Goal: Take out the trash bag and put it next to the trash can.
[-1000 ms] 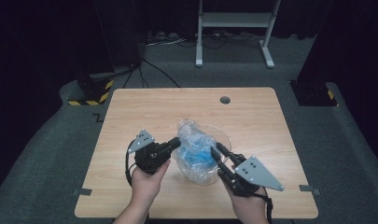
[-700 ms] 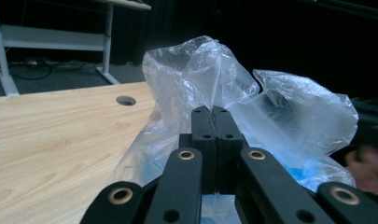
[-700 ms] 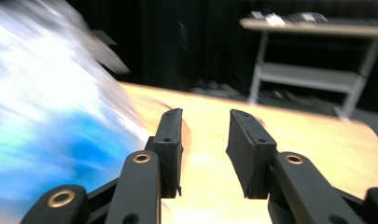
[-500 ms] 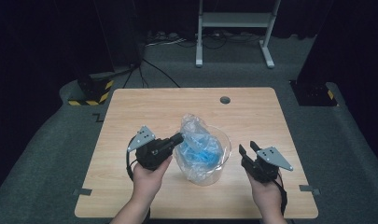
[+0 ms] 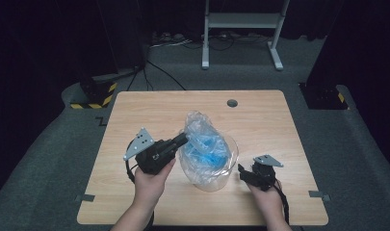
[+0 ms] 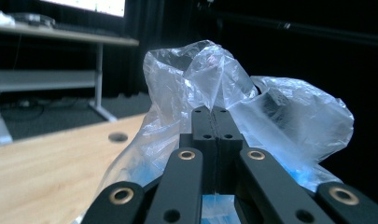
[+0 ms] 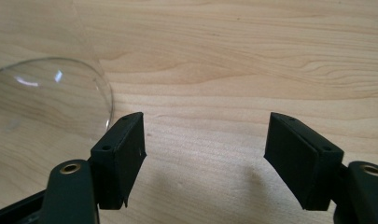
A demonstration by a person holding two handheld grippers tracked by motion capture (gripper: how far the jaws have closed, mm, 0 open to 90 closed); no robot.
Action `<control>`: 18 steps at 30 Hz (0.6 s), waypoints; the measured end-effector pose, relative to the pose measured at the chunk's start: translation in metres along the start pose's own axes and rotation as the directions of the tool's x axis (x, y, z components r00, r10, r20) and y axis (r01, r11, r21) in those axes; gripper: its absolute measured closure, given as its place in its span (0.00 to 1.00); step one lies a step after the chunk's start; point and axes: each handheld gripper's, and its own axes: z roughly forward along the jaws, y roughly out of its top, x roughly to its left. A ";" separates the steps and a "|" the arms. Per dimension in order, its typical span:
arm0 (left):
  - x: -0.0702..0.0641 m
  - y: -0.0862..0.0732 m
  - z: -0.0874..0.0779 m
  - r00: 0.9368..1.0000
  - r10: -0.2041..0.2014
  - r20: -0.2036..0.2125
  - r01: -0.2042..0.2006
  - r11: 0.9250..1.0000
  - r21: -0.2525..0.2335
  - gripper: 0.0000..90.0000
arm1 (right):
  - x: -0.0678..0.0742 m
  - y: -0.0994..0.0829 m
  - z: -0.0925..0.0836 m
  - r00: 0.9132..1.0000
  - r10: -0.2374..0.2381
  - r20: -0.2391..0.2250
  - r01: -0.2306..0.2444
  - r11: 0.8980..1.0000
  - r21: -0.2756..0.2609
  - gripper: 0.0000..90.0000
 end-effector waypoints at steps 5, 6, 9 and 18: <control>-0.006 0.016 -0.014 1.000 0.016 0.023 -0.014 0.998 -0.069 1.00 | 0.002 -0.001 0.001 1.000 -0.004 0.011 0.004 1.000 0.011 0.32; -0.008 0.019 -0.018 0.999 0.021 0.027 -0.019 0.996 -0.088 1.00 | 0.002 -0.001 0.001 1.000 -0.006 0.010 0.006 1.000 0.007 0.31; -0.011 0.027 -0.025 0.999 0.033 0.035 -0.029 0.993 -0.116 1.00 | 0.002 -0.001 0.000 1.000 -0.002 0.010 0.002 1.000 0.006 0.31; -0.008 0.036 -0.040 0.999 0.038 0.021 -0.034 0.988 -0.152 1.00 | 0.002 -0.001 0.004 1.000 -0.005 0.017 0.004 1.000 0.024 0.29</control>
